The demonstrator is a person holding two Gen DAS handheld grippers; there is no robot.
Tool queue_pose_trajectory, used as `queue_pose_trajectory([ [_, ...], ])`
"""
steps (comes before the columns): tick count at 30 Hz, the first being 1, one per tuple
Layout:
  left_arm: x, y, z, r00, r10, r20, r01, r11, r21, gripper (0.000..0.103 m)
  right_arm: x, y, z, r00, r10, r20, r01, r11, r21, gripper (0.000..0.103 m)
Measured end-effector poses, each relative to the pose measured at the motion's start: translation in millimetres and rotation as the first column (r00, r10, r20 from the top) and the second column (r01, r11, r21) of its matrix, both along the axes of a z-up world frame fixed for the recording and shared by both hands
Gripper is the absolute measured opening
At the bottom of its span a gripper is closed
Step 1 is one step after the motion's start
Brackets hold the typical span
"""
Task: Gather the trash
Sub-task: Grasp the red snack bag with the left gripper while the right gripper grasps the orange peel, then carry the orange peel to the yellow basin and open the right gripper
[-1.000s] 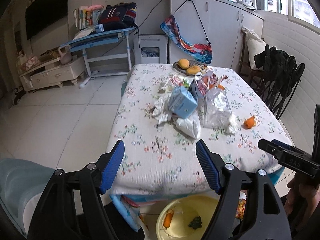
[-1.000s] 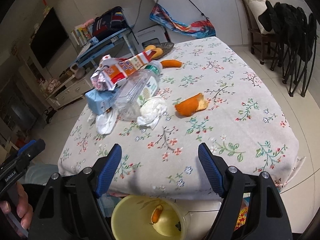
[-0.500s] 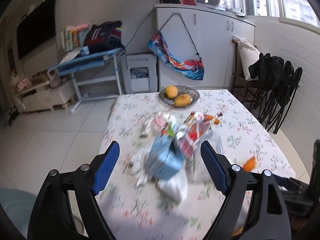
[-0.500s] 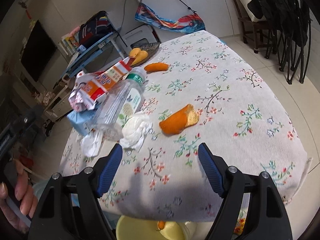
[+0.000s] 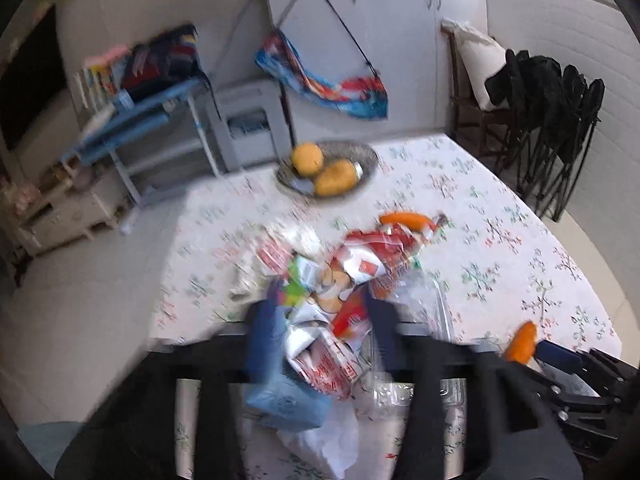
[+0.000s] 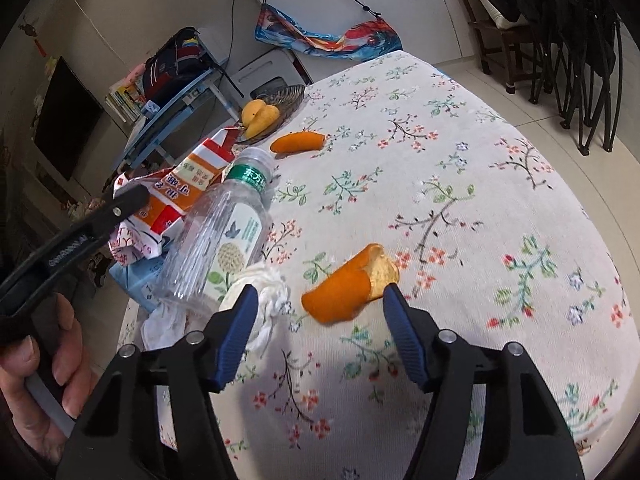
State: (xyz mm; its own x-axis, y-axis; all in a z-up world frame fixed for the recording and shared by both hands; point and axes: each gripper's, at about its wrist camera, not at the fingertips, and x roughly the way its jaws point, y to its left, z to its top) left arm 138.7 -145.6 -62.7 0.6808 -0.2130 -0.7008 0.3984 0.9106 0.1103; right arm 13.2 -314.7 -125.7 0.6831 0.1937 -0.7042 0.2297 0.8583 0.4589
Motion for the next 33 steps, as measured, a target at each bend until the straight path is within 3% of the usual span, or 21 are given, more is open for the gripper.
queue_pose_trajectory([
  [5,-0.8,4.2,0.4,1.000,-0.005,0.009,0.006,0.999,-0.035,0.011,3.6,-3.8,-2.1,1.000,0.002,-0.011,-0.002,1.000,0.008,0.041],
  [9,-0.8,25.5,14.8,0.999,0.039,0.014,-0.036,0.988,-0.151,0.011,3.5,-2.1,-3.0,1.000,0.012,-0.013,-0.012,1.000,-0.001,0.027],
  [11,-2.8,36.4,21.0,0.999,0.052,0.011,-0.049,0.978,-0.205,0.011,3.0,-0.1,-2.6,1.000,0.015,-0.012,-0.015,1.000,-0.013,0.026],
  [14,-6.0,43.6,24.8,0.999,0.052,0.014,-0.047,0.972,-0.229,0.011,3.1,3.2,-2.3,1.000,0.023,-0.020,-0.024,0.999,-0.038,0.026],
  [25,-23.7,54.5,32.1,0.998,0.052,0.043,-0.040,0.972,-0.234,0.011,2.9,10.5,-1.7,0.999,0.036,-0.019,-0.038,0.990,-0.133,0.025],
  [33,-41.0,57.5,34.5,0.997,0.047,0.059,-0.033,0.973,-0.229,0.011,-6.5,5.8,8.9,0.999,0.015,0.043,-0.012,0.996,-0.085,0.018],
])
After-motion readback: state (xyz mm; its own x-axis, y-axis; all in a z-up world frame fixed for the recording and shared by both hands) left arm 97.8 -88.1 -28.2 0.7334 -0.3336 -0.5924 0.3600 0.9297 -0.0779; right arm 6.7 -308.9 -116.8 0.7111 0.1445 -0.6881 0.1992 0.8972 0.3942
